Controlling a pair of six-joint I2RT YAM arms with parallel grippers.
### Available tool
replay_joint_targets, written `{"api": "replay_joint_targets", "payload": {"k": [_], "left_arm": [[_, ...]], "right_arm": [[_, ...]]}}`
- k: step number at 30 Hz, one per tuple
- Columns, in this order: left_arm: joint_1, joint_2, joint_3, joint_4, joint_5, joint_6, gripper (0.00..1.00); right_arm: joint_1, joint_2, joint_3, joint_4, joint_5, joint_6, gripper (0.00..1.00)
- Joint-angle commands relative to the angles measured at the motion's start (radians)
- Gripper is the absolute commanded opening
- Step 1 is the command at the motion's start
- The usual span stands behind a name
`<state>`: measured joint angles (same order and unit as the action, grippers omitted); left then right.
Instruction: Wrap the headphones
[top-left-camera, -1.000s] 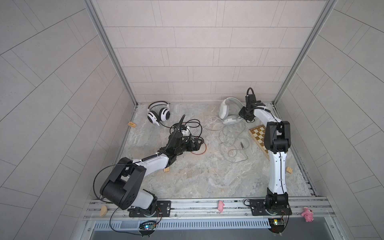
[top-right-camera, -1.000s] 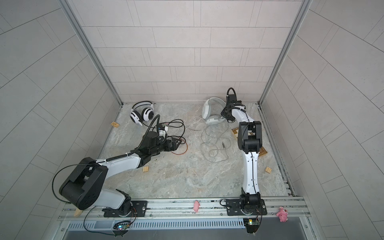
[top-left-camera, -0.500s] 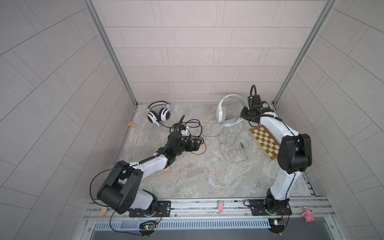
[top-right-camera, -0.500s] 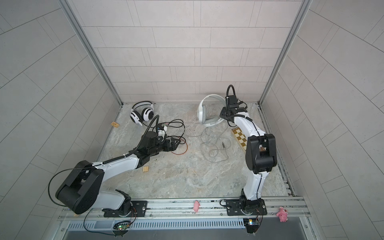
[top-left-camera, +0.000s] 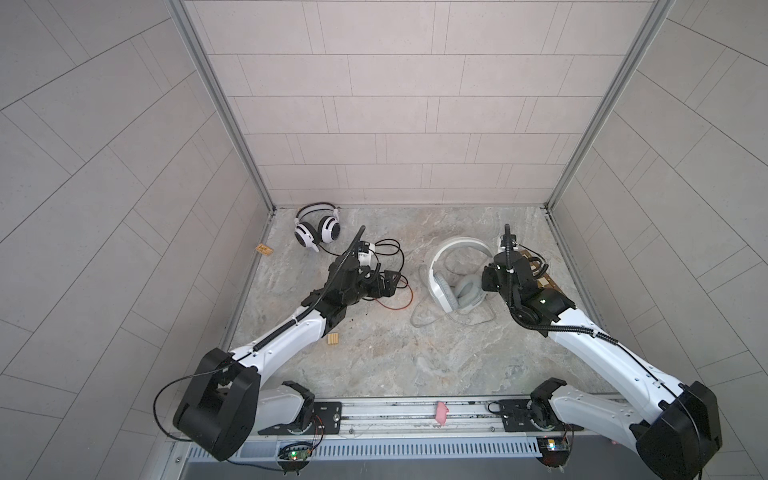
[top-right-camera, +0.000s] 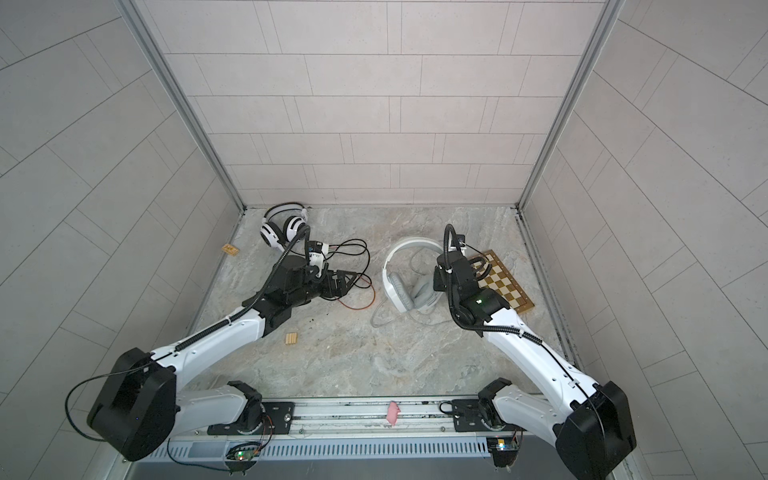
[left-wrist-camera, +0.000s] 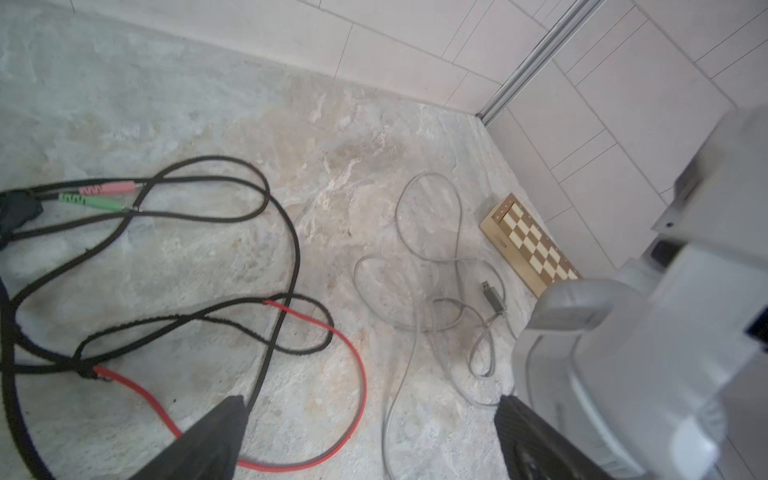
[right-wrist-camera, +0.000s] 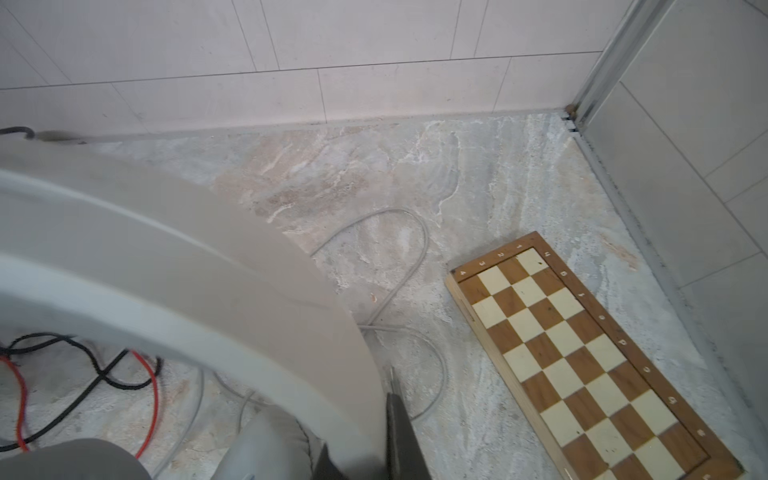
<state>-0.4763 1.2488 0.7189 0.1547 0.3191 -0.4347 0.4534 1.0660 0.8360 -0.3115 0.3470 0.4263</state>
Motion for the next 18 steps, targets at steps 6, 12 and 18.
{"api": "replay_joint_targets", "payload": {"k": [6,12,18], "left_arm": [[-0.062,-0.011,0.319,-0.289,0.019,-0.078,1.0],[-0.223,-0.047,0.332,-0.33,-0.109,-0.076,1.0],[-0.258,-0.105,0.35,-0.404,-0.165,-0.021,1.0]], "right_arm": [[0.008,-0.029,0.088,0.003,0.086,-0.004,0.01],[0.033,-0.034,0.125,-0.024,0.067,0.009,0.01],[0.048,-0.066,0.162,-0.051,-0.052,-0.079,0.0]]}}
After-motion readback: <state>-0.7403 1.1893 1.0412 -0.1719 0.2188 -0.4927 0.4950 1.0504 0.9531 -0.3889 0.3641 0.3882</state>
